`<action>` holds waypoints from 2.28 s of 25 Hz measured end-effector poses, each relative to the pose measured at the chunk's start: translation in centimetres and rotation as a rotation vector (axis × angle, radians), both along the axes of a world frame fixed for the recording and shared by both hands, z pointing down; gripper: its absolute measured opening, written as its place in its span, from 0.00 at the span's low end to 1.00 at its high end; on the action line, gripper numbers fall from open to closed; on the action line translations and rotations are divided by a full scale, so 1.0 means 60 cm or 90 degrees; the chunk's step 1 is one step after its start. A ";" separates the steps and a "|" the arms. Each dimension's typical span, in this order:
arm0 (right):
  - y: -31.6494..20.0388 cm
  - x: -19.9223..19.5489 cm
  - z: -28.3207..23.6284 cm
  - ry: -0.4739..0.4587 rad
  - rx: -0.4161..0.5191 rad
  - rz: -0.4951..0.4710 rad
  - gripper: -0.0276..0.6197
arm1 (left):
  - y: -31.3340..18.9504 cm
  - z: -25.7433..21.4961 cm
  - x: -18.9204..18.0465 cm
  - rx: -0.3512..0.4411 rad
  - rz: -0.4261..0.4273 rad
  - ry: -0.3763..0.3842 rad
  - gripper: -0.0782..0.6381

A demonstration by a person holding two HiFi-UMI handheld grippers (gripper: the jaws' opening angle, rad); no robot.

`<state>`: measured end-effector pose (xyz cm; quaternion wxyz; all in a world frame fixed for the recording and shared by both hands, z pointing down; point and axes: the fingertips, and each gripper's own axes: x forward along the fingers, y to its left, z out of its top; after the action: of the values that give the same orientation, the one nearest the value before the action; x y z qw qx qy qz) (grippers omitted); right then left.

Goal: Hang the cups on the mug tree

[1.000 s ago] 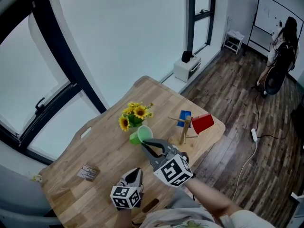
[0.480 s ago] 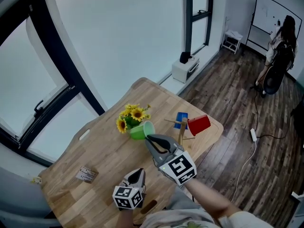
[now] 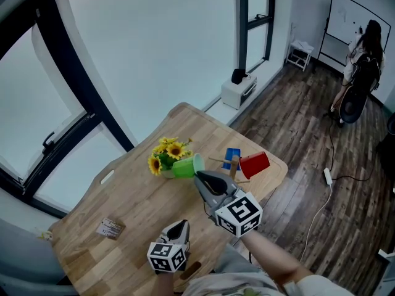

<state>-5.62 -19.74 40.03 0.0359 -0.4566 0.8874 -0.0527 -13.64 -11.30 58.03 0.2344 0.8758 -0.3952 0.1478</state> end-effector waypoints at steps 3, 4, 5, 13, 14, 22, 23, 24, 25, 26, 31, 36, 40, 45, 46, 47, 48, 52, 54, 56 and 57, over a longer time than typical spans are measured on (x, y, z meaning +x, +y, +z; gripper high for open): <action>-0.003 0.017 0.003 -0.021 -0.009 0.014 0.07 | 0.000 0.003 0.004 -0.001 0.002 -0.001 0.11; -0.005 0.021 0.005 -0.028 -0.012 0.018 0.07 | 0.001 0.004 0.005 -0.001 0.002 -0.002 0.11; -0.006 0.026 0.005 -0.034 -0.014 0.021 0.07 | 0.001 0.005 0.006 -0.001 0.003 -0.002 0.11; -0.003 0.053 0.004 -0.061 -0.024 0.036 0.07 | 0.008 0.002 0.014 0.000 0.007 -0.005 0.11; -0.002 0.055 0.004 -0.063 -0.025 0.038 0.07 | 0.009 0.001 0.014 0.000 0.007 -0.006 0.11; 0.002 0.072 0.018 -0.094 -0.048 0.051 0.07 | 0.010 0.003 0.013 -0.001 0.007 -0.006 0.11; 0.002 0.074 0.019 -0.099 -0.051 0.052 0.07 | 0.009 0.003 0.013 -0.001 0.007 -0.006 0.11; 0.002 0.076 0.021 -0.104 -0.052 0.053 0.07 | 0.009 0.004 0.013 -0.001 0.007 -0.006 0.11; 0.003 0.078 0.021 -0.108 -0.053 0.054 0.07 | 0.009 0.004 0.013 -0.001 0.007 -0.006 0.11; 0.003 0.080 0.021 -0.112 -0.053 0.056 0.07 | 0.008 0.005 0.014 -0.002 0.008 -0.006 0.11; 0.001 0.092 0.021 -0.137 -0.049 0.073 0.08 | 0.005 0.008 0.013 -0.004 0.008 -0.006 0.11; 0.007 0.101 0.022 -0.143 -0.047 0.083 0.08 | 0.007 0.010 0.014 -0.006 0.009 -0.006 0.11; 0.012 0.107 0.025 -0.143 -0.047 0.088 0.08 | 0.008 0.011 0.016 -0.006 0.011 -0.007 0.11; 0.018 0.118 0.032 -0.141 -0.055 0.102 0.08 | 0.012 0.010 0.021 -0.006 0.016 -0.007 0.11; 0.018 0.120 0.034 -0.141 -0.058 0.105 0.08 | 0.013 0.010 0.023 -0.006 0.017 -0.008 0.11; 0.019 0.122 0.036 -0.140 -0.061 0.107 0.08 | 0.014 0.009 0.024 -0.006 0.018 -0.008 0.11; 0.020 0.122 0.038 -0.139 -0.065 0.108 0.08 | 0.014 0.009 0.025 -0.006 0.019 -0.008 0.11; 0.022 0.124 0.047 -0.140 -0.075 0.113 0.08 | 0.016 0.008 0.025 -0.007 0.024 -0.009 0.11; 0.024 0.127 0.051 -0.139 -0.079 0.116 0.08 | 0.017 0.007 0.026 -0.006 0.027 -0.009 0.11; 0.026 0.130 0.056 -0.138 -0.083 0.121 0.08 | 0.019 0.007 0.027 -0.006 0.030 -0.010 0.11; 0.027 0.132 0.058 -0.138 -0.085 0.123 0.08 | 0.019 0.007 0.027 -0.006 0.031 -0.011 0.11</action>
<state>2.29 -18.14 43.49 0.1059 -0.5330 0.8247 -0.1569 -12.03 -10.14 58.47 0.2315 0.8828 -0.3749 0.1627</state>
